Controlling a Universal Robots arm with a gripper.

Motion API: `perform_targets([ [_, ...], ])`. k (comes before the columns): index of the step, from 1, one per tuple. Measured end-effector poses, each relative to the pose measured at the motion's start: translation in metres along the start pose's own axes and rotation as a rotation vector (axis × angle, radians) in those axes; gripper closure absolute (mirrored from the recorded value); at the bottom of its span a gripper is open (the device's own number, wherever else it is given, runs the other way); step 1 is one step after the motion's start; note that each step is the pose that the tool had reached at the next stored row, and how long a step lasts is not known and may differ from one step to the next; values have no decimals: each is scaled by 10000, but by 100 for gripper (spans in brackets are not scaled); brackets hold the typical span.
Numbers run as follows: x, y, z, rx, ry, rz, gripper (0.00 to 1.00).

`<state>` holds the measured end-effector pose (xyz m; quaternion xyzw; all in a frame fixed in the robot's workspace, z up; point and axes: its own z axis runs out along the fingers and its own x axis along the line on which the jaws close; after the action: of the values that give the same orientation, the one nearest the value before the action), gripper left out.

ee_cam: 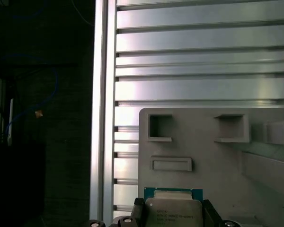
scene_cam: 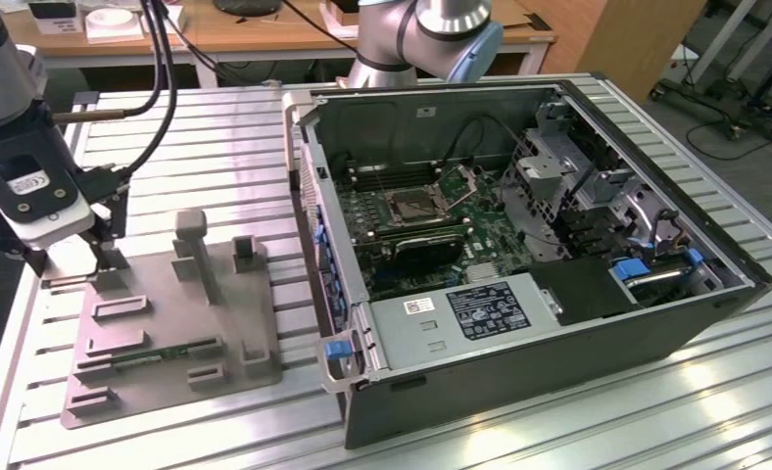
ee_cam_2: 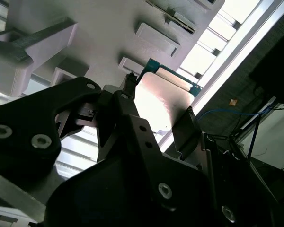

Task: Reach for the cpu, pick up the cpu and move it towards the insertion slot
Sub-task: 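Pick up the cpu and move it towards the insertion slot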

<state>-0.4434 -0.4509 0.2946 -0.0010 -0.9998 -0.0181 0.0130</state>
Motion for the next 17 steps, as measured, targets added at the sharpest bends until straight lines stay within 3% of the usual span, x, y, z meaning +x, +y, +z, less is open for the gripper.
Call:
perform_targets([
  [17,3,4,-102,0,1,0,45],
])
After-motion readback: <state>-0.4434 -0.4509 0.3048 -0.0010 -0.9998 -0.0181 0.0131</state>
